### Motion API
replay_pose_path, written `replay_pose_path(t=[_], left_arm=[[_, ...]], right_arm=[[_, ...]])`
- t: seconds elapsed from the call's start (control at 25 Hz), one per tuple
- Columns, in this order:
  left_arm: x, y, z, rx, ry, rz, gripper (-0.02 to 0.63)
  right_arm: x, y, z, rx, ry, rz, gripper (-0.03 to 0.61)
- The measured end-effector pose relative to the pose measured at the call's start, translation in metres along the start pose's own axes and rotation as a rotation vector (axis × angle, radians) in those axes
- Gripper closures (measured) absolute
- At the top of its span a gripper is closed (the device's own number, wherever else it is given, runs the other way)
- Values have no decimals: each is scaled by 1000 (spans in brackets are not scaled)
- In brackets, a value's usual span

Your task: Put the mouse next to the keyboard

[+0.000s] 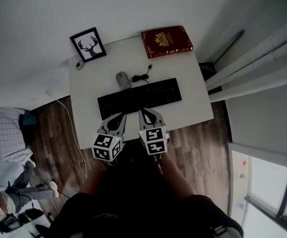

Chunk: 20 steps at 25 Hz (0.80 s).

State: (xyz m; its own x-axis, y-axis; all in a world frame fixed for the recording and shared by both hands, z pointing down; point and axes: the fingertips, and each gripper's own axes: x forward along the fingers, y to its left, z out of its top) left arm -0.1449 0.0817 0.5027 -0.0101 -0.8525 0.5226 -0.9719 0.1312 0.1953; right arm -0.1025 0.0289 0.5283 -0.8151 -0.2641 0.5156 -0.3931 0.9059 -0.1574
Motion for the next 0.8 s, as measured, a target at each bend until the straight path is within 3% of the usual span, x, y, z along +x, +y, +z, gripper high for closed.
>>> replay_pose_path(t=[0.44,0.6,0.8], left_arm=[[48,23,11,-23,21,-77,614],[58,44,12,89,51,-63,614],[68,65,15,66,66,-97,614]], right_arm=[[21,-34,4,-17,80,-87,557],[47,-30,16,-46,115,-80,557],[80,-18,28,-98,170,-63,557]])
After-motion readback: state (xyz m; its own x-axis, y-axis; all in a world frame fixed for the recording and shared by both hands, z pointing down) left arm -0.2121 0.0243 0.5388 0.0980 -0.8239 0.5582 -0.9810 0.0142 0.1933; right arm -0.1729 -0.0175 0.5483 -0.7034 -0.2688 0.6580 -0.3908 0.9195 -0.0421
